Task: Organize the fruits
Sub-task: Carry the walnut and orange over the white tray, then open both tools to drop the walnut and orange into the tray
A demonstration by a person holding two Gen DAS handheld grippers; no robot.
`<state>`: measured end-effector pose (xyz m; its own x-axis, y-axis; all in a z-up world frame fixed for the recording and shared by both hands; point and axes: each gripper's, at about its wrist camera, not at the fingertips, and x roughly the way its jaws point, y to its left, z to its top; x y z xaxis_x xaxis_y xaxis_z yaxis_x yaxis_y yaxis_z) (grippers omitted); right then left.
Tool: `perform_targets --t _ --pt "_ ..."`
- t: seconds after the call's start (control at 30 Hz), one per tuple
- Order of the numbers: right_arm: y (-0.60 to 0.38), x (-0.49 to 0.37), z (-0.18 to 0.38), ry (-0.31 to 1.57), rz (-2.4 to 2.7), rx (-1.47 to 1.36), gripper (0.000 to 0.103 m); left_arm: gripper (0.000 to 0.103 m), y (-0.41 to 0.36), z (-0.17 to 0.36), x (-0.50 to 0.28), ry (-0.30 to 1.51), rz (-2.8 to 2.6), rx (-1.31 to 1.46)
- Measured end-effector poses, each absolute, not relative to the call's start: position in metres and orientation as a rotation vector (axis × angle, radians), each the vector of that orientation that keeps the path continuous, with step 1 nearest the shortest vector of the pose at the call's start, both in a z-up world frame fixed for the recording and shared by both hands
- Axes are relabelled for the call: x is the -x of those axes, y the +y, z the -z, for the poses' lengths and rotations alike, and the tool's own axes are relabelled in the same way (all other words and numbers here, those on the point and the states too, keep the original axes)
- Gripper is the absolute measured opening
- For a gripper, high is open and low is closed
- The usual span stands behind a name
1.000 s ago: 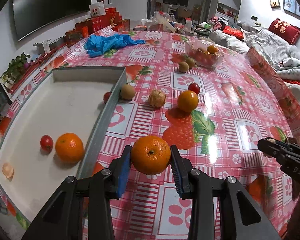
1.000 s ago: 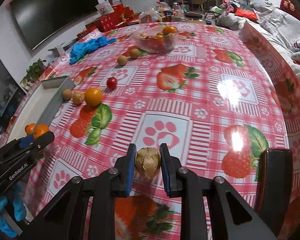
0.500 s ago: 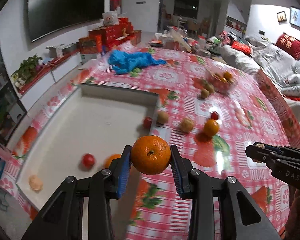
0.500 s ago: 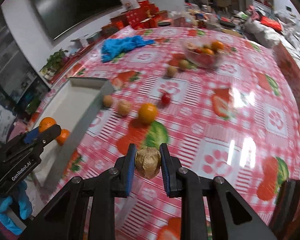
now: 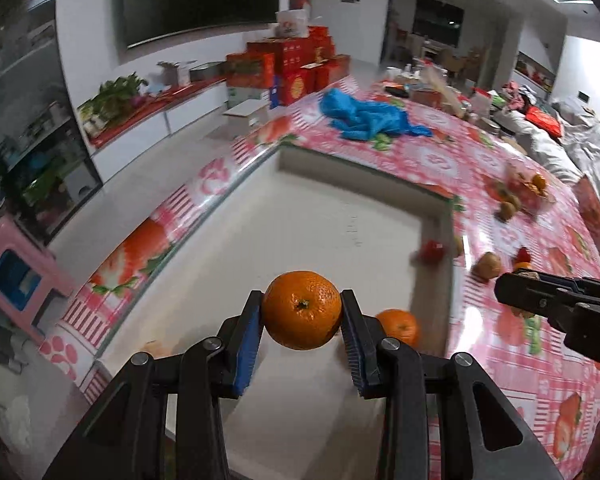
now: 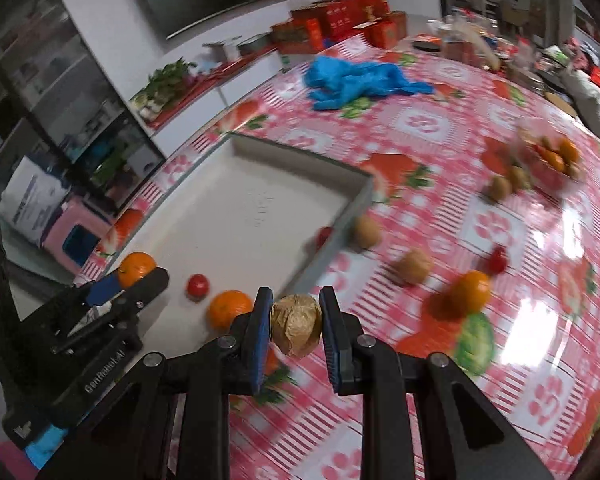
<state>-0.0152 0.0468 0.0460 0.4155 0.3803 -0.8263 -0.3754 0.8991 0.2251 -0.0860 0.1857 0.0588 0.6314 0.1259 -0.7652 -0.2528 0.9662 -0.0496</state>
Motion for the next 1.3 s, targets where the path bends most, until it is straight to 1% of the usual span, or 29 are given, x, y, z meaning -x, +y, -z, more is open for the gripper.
perform_targets --t 0.27,0.5,0.57,0.6,0.63,0.67,0.7,0.73,0.77,0.8,1.0,1.07,1.13,1.17,1.3 --pt "0.08 -0.007 -0.033 1.088 -0.497 -0.015 0.026 0.039 0.205 -0.042 0.086 0.898 -0.251 0.195" --pt "0.1 -0.01 -0.019 1.125 -0.505 0.017 0.026 0.039 0.206 -0.036 0.088 0.905 -0.254 0.199" --pt "0.101 -0.013 -0.016 1.14 -0.512 0.012 0.028 0.039 0.206 -0.036 0.088 0.902 -0.251 0.197" --pt "0.101 -0.014 -0.014 1.148 -0.516 0.01 0.035 0.039 0.205 -0.037 0.087 0.899 -0.247 0.191" --pt "0.102 -0.014 -0.014 1.151 -0.514 0.013 0.047 0.039 0.204 -0.037 0.087 0.897 -0.248 0.182" --pt "0.102 -0.014 -0.014 1.151 -0.512 0.018 0.055 0.039 0.203 -0.038 0.087 0.895 -0.254 0.171" --pt "0.101 -0.013 -0.015 1.143 -0.512 0.02 0.068 0.05 0.202 -0.038 0.087 0.894 -0.261 0.165" --pt "0.101 -0.012 -0.017 1.133 -0.512 0.02 0.075 0.058 0.202 -0.04 0.088 0.889 -0.267 0.166" --pt "0.099 -0.01 -0.02 1.119 -0.513 0.018 0.077 0.071 0.203 -0.042 0.089 0.88 -0.271 0.17" --pt "0.098 -0.01 -0.021 1.114 -0.514 0.018 0.079 0.08 0.203 -0.045 0.091 0.86 -0.275 0.18" --pt "0.082 -0.014 -0.033 1.111 -0.501 -0.008 0.086 0.081 0.198 -0.06 0.088 0.849 -0.257 0.17" --pt "0.073 -0.014 -0.039 1.097 -0.494 -0.021 0.091 0.081 0.195 -0.067 0.087 0.846 -0.245 0.171" --pt "0.061 -0.014 -0.046 1.078 -0.48 -0.036 0.102 0.081 0.189 -0.076 0.086 0.842 -0.223 0.17" --pt "0.055 -0.015 -0.049 1.073 -0.476 -0.047 0.103 0.081 0.186 -0.08 0.086 0.838 -0.211 0.165" --pt "0.02 -0.018 -0.064 1.063 -0.451 -0.13 0.103 0.081 0.168 -0.101 0.082 0.819 -0.154 0.139"
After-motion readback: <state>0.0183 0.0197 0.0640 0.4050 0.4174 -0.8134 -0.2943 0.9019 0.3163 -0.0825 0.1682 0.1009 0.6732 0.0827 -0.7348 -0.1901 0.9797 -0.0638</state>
